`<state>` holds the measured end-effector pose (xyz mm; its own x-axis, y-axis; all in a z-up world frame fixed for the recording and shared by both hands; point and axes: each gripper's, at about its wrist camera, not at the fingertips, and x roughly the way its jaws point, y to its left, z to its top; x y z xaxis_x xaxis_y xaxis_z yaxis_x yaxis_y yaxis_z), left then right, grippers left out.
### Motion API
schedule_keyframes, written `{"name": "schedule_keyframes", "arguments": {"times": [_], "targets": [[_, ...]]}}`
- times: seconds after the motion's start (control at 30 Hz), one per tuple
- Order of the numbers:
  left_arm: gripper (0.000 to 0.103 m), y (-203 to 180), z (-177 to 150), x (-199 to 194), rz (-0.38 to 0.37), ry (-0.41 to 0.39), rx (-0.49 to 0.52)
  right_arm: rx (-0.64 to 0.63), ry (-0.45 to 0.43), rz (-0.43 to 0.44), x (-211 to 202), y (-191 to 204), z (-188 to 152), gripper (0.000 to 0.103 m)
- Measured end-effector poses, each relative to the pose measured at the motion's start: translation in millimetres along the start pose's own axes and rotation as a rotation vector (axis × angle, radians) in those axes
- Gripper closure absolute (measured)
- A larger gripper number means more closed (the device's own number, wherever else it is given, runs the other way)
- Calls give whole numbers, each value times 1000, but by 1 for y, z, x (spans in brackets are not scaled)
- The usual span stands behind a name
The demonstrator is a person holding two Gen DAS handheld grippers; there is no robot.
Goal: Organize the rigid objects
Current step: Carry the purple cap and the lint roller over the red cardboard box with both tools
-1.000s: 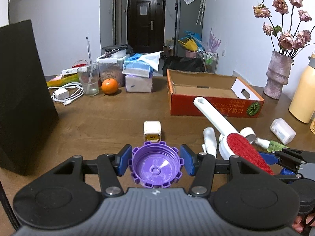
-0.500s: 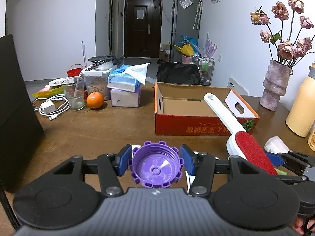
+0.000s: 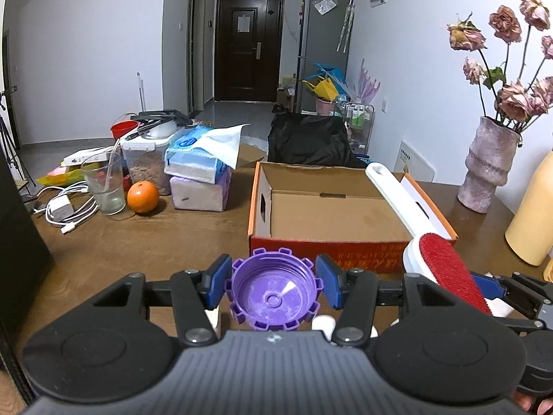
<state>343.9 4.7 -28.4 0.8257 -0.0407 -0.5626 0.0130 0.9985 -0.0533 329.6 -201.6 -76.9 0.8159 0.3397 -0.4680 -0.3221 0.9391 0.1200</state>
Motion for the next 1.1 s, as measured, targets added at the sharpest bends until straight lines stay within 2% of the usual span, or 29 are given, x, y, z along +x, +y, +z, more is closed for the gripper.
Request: {"name": "schedule_keyframes", "arguments": {"times": [0.7,1.1], "targets": [[48,-19,55,89,-2,7,-1,-36,-22,-84,72,-37,58,49],[48,-27,85,152,2,11,-25,-24,-1,-117,137,-62,76,49]]}}
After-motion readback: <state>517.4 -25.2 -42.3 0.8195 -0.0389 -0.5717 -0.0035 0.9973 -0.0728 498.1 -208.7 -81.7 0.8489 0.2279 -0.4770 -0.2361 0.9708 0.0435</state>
